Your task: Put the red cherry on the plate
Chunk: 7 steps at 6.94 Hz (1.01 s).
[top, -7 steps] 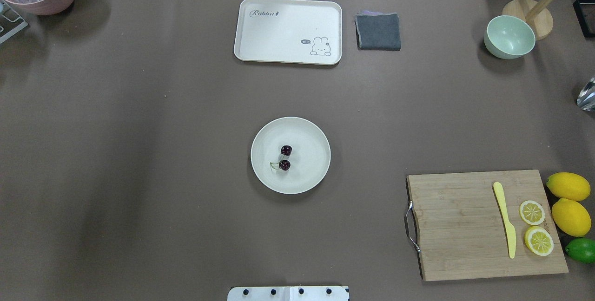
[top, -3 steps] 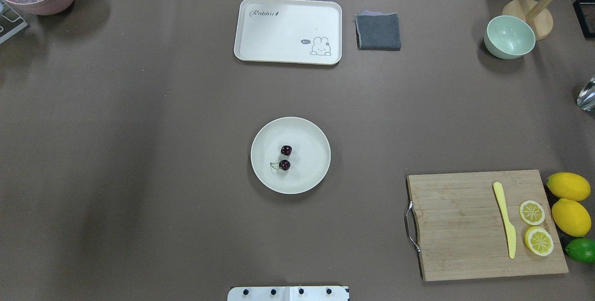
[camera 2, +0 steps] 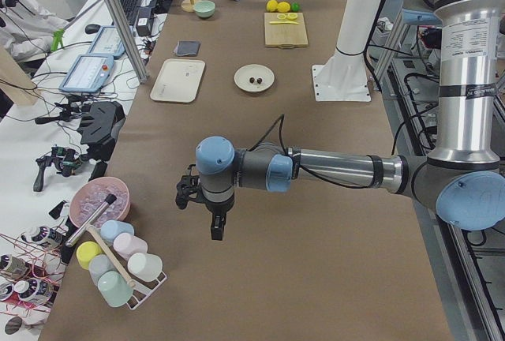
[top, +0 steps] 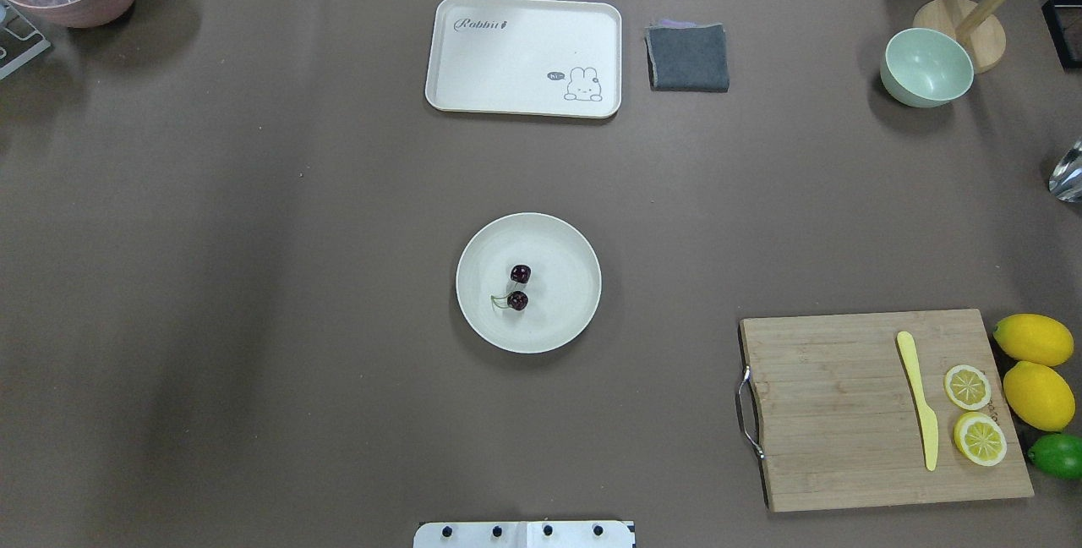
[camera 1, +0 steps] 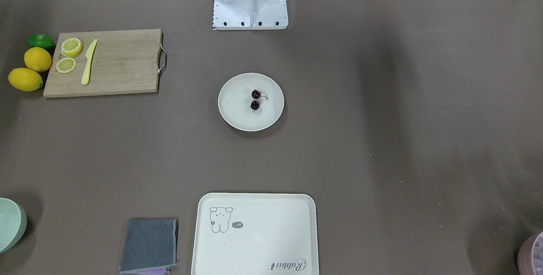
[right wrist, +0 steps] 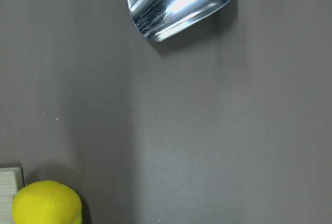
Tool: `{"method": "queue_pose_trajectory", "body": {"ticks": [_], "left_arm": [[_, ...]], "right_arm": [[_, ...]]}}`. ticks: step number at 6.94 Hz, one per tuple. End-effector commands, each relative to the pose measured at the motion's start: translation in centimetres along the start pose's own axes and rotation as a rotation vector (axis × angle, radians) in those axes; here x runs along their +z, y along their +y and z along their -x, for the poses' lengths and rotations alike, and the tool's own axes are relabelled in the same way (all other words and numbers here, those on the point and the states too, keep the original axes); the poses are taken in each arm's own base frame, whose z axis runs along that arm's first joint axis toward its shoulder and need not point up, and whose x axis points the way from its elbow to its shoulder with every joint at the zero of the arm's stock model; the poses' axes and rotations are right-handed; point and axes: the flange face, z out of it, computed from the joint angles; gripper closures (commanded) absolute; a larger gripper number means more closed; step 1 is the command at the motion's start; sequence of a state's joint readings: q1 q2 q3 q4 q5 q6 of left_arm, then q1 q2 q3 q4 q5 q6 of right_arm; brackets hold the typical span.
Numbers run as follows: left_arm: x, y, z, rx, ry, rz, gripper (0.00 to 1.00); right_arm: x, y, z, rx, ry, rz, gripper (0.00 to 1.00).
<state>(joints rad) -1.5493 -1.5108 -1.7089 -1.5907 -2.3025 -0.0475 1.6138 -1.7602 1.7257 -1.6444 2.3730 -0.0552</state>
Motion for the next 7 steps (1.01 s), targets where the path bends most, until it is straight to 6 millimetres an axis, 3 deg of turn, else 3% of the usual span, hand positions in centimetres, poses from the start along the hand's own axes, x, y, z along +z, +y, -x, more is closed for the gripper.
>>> {"method": "queue_pose_trajectory", "body": {"ticks": [1,7], "left_arm": [[0.04,0.07,0.04,-0.001,0.0,0.001,0.02],[0.29,-0.05,-0.33,0.007,0.001,0.006,0.02]], "right_arm": [[0.03,0.04,-0.02,0.001,0.0,0.001,0.0],[-0.02,-0.03,0.02,-0.001,0.0,0.0,0.0]]}}
